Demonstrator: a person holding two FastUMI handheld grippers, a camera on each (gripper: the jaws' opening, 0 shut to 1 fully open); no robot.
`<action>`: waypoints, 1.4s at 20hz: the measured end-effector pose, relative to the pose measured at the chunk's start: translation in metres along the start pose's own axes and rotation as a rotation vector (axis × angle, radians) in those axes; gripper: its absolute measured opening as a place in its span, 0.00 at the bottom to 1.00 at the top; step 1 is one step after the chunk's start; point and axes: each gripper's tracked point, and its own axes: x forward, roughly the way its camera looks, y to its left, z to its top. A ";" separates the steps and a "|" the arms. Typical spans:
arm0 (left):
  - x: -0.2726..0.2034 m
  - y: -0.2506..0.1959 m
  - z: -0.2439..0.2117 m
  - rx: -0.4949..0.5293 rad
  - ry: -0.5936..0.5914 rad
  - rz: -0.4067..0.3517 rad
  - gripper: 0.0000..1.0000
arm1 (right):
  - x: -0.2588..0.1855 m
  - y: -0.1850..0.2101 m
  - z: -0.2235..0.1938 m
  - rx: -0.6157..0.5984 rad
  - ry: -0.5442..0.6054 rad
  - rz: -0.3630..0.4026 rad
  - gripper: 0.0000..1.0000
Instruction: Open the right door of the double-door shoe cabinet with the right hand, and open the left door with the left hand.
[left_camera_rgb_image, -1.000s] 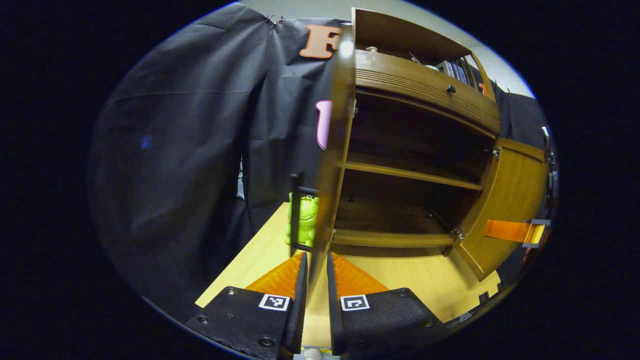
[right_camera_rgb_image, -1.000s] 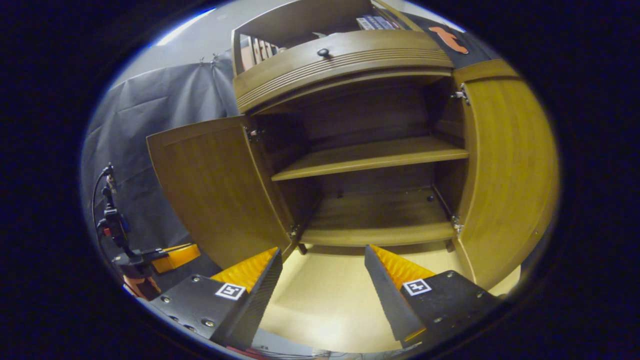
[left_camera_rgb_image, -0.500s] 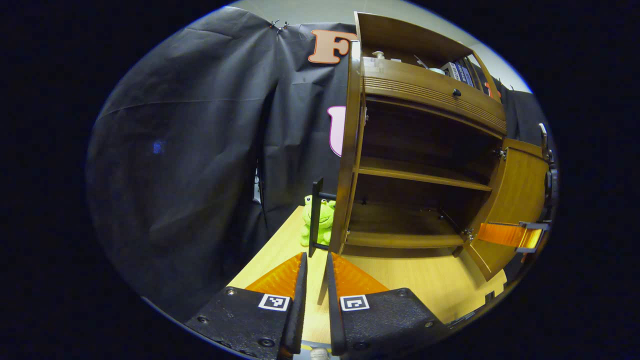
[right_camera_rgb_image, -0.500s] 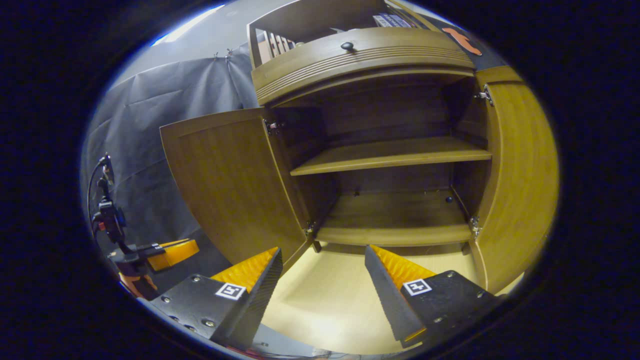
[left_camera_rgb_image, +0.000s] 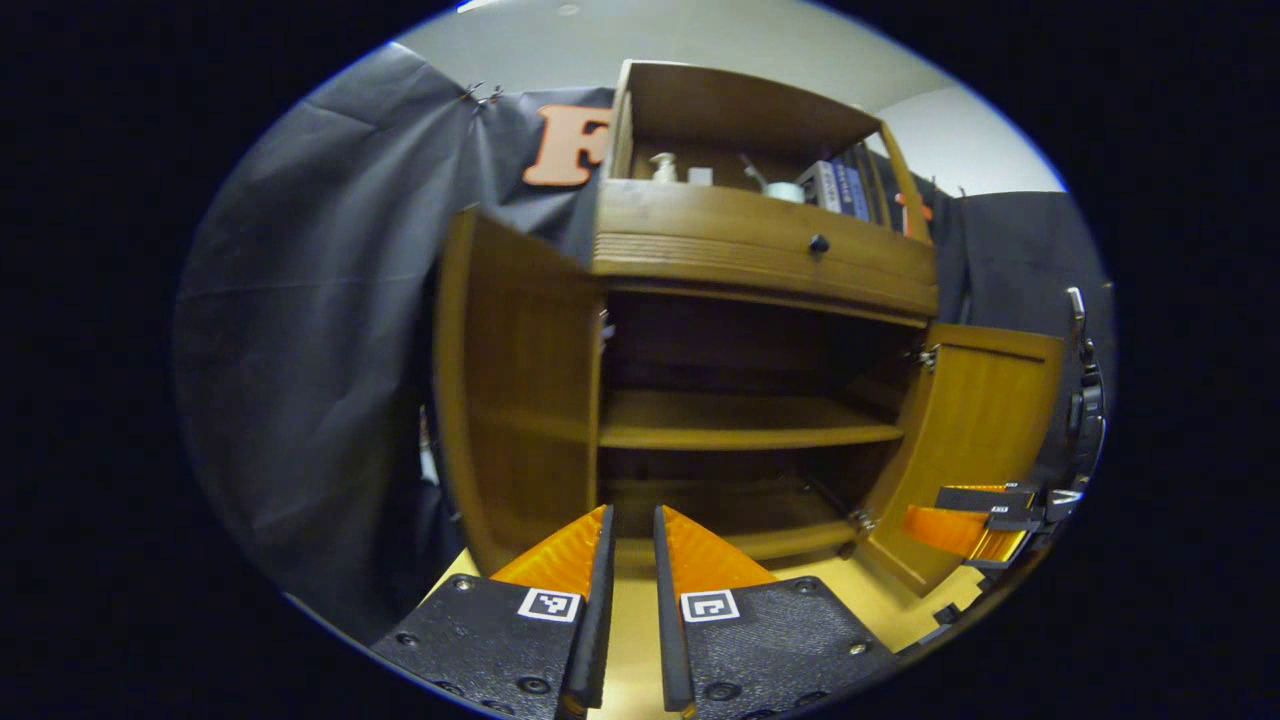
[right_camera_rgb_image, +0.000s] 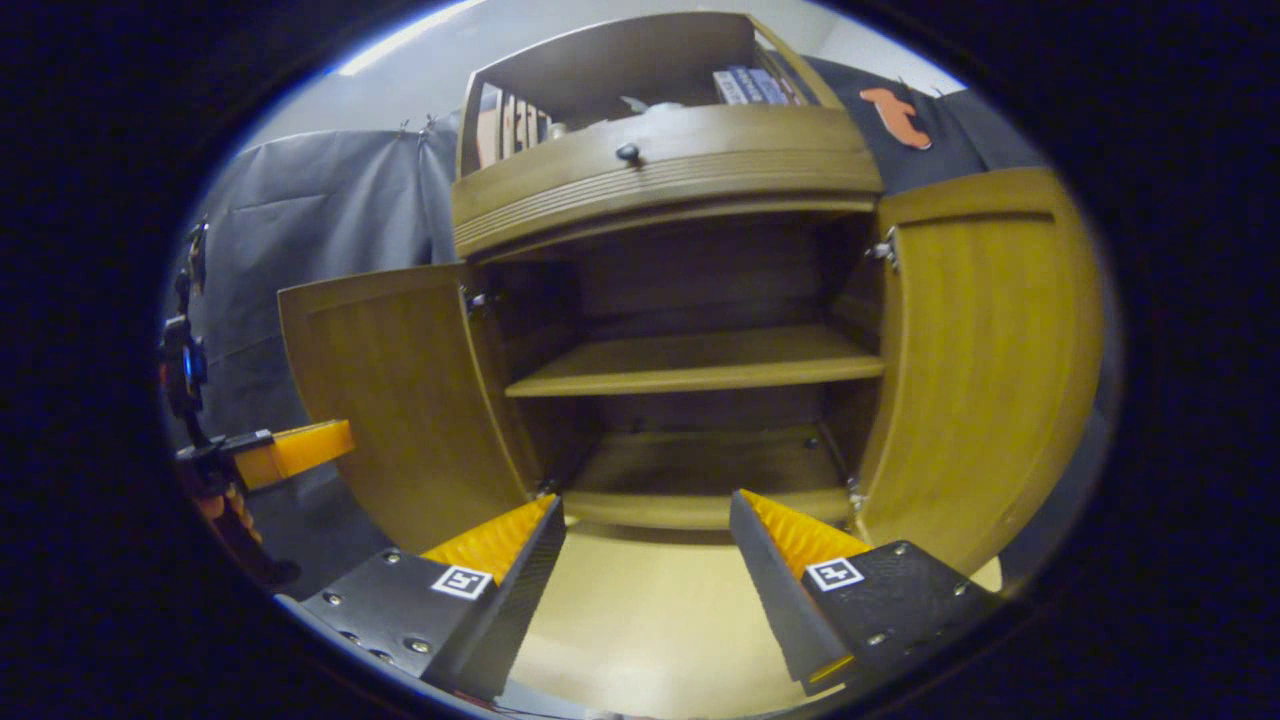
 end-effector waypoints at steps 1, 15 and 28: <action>0.006 -0.013 0.012 0.009 -0.022 -0.028 0.23 | -0.005 -0.006 0.014 -0.002 -0.032 -0.022 0.98; 0.014 -0.133 0.093 0.104 -0.215 -0.236 0.95 | -0.085 -0.039 0.130 -0.045 -0.319 -0.216 0.98; 0.014 -0.143 0.090 0.074 -0.212 -0.295 0.96 | -0.095 -0.044 0.127 -0.035 -0.337 -0.282 0.98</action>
